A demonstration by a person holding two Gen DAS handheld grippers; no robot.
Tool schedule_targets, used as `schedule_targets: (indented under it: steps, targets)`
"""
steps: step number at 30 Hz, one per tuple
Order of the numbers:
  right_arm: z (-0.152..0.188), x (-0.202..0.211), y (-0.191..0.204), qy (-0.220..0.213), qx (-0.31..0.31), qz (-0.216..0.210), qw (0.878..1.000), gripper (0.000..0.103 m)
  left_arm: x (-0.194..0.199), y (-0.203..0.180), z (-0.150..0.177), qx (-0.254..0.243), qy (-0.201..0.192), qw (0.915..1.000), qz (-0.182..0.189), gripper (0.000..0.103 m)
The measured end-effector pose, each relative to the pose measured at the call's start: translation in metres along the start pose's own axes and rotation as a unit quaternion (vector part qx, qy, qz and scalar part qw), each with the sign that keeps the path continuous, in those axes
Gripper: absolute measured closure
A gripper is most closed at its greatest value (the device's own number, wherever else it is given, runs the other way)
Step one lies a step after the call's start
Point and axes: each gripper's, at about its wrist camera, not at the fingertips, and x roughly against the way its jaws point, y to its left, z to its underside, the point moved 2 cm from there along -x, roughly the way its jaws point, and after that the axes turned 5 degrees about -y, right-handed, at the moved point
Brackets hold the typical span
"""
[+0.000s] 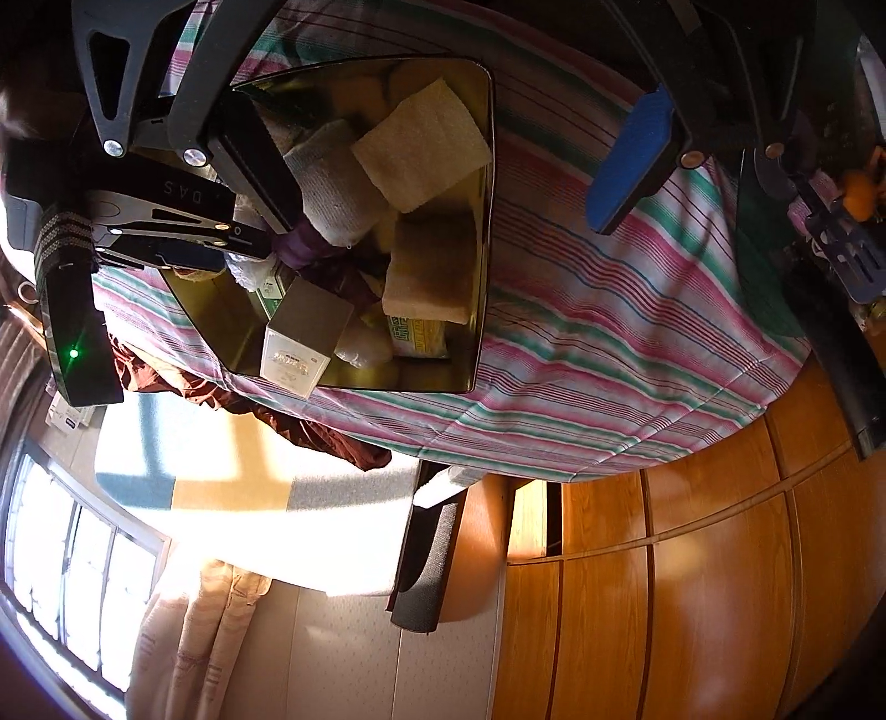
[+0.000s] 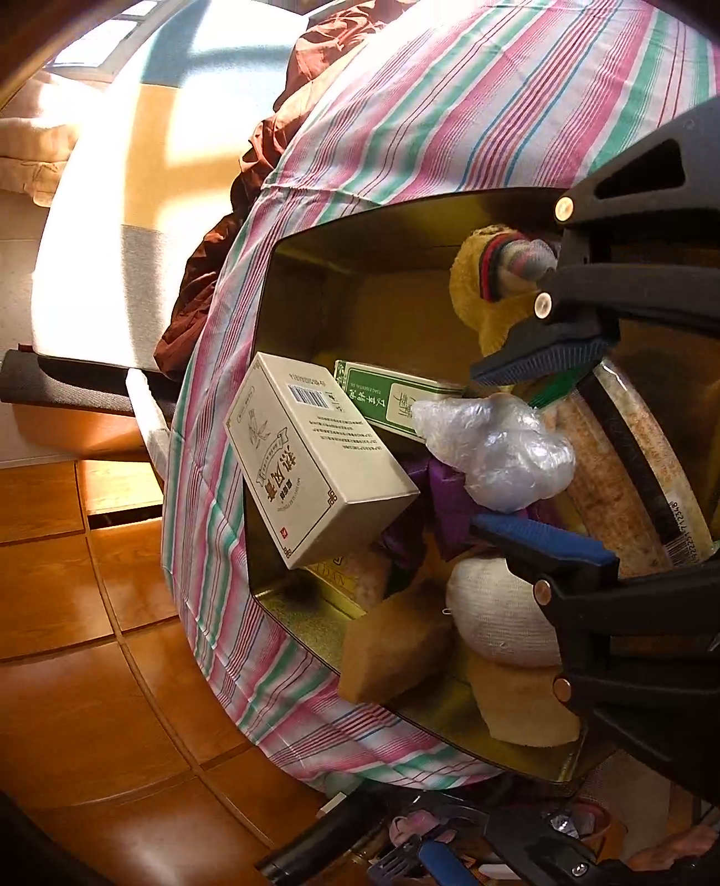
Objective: Organize objects
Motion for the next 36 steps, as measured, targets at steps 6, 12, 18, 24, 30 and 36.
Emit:
schedule_targets:
  steps: [6, 12, 18, 24, 30, 36]
  targets:
    - [0.011, 0.032, -0.007, -0.044, -0.014, 0.043, 0.998, 0.028, 0.007, -0.006, -0.001, -0.006, -0.011, 0.9997, -0.021, 0.000]
    - [0.027, 0.063, -0.014, -0.083, -0.025, 0.101, 0.991, 0.028, 0.020, -0.018, -0.004, -0.008, -0.032, 0.9990, -0.029, 0.000]
    - [0.033, 0.078, -0.022, -0.098, -0.026, 0.133, 0.986, 0.028, 0.030, -0.038, 0.002, -0.034, -0.049, 0.9970, -0.049, 0.000]
    - [0.032, 0.082, -0.021, -0.109, -0.032, 0.133, 0.985, 0.028, 0.026, -0.033, 0.002, -0.012, -0.035, 0.9980, -0.051, 0.000]
    - [0.032, 0.078, -0.017, -0.107, -0.030, 0.130, 0.985, 0.028, 0.024, -0.032, 0.004, -0.011, -0.035, 0.9982, -0.048, 0.000]
    - [0.031, 0.076, -0.014, -0.104, -0.028, 0.129, 0.986, 0.028, 0.021, -0.028, 0.004, -0.001, -0.029, 0.9984, -0.049, 0.000]
